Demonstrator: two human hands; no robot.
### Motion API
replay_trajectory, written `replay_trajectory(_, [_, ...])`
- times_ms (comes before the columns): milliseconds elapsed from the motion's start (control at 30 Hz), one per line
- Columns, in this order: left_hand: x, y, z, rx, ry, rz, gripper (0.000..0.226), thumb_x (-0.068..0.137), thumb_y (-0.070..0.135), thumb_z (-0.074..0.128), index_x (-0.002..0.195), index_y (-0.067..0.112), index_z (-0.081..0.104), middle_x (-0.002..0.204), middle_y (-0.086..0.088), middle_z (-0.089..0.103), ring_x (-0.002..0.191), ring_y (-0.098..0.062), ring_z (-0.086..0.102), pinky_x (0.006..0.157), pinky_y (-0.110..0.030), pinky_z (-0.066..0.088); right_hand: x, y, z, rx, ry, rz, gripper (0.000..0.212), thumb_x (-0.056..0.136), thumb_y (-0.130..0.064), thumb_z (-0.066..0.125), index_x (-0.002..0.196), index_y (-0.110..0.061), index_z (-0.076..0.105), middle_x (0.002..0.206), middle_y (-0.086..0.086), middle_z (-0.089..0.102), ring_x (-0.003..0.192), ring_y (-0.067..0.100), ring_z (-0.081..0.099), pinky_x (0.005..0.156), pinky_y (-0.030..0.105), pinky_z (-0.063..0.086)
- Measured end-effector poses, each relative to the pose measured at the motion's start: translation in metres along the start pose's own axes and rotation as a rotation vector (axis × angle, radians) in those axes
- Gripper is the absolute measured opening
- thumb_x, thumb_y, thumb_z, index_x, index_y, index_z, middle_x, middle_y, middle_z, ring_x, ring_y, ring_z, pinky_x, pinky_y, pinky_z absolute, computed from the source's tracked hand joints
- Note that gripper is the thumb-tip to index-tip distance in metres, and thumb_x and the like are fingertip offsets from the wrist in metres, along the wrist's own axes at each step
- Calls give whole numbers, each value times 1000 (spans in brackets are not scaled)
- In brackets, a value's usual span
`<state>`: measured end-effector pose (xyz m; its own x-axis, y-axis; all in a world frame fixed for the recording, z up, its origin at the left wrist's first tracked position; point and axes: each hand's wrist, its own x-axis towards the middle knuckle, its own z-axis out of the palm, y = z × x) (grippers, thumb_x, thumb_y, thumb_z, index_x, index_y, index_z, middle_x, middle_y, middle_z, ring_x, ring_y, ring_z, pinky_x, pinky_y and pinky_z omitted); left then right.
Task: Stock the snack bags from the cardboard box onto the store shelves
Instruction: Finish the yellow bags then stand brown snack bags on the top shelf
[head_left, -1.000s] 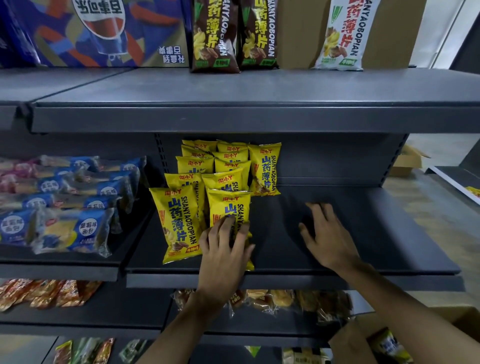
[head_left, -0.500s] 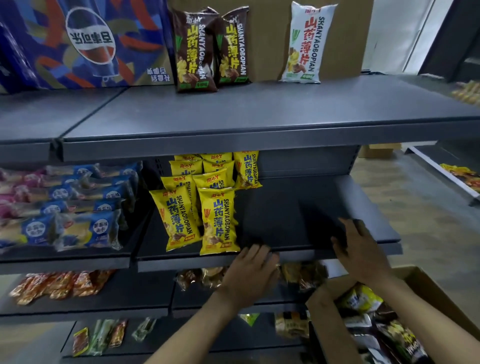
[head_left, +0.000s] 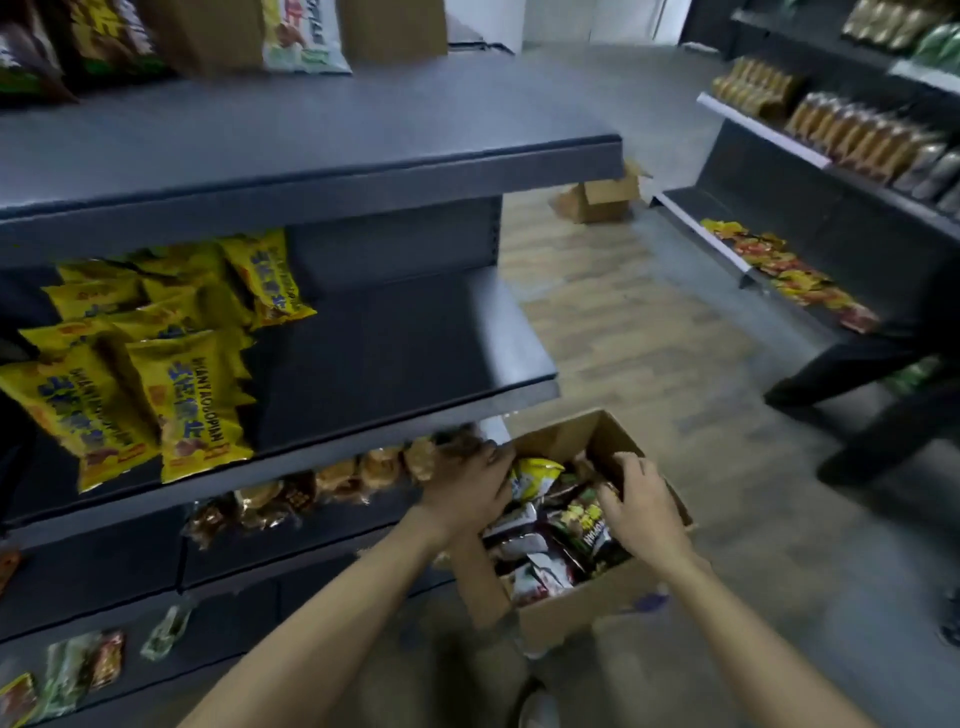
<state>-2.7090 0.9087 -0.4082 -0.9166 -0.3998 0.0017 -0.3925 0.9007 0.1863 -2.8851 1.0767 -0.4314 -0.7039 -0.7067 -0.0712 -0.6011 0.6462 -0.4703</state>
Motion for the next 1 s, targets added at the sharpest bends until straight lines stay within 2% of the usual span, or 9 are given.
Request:
replay_trajectory(33, [5,9,6,-27,-29,-16,33,96,33,40,121,13,50,125,-8,53,97,-30,57,63,-32,38,-1,14,1,-7,-38,39,43,87,-21,64,126,-8,51,116,14,52,108,36,54,92,42,44])
replay_trajectory(100, [11,19,28,-79,-124,-99,26,94,31,42,110,12,52,116,-10,55,98,-30,56,68,-34,41,-1,35,2,3,-131,102,38,88,-23,62,123,-10,51,114,13,52,109,35,54,91,41,43])
replay_trajectory(167, [11,26,51,-173,-288,-182,29,95,32,42,114,10,50,116,-11,53,105,-32,55,79,-37,47,1,50,2,9,-229,133,37,90,-24,60,123,-10,50,116,12,51,111,34,53,90,39,41])
replay_trajectory(267, [11,34,79,-176,-441,-234,29,96,38,44,110,13,45,113,-10,48,102,-31,53,70,-33,39,10,68,5,9,-278,130,34,90,-24,60,119,-9,51,116,13,52,110,34,53,88,39,41])
replay_trajectory(433, [19,43,106,-264,-437,-313,24,90,29,52,108,14,49,111,-7,48,94,-27,55,69,-30,40,24,70,21,82,-335,177,38,93,-17,56,128,-12,43,121,12,48,110,34,54,88,40,43])
replay_trajectory(633, [32,50,131,-262,-412,-342,50,84,31,62,129,16,45,122,-9,42,105,-28,53,83,-34,47,36,61,50,120,-391,289,36,91,-13,53,125,-6,45,127,18,48,115,39,50,95,41,41])
replay_trajectory(833, [47,48,158,-145,-429,-336,78,81,35,66,145,11,28,133,-13,39,117,-29,44,96,-38,44,50,50,72,152,-437,394,70,92,-21,60,149,-5,22,145,21,34,130,38,41,104,40,35])
replay_trajectory(1000, [53,41,171,-122,-450,-362,74,82,22,66,144,18,27,134,-11,37,117,-28,45,93,-37,42,75,42,98,246,-413,613,83,90,-9,55,156,-17,6,157,22,15,137,39,35,110,40,32])
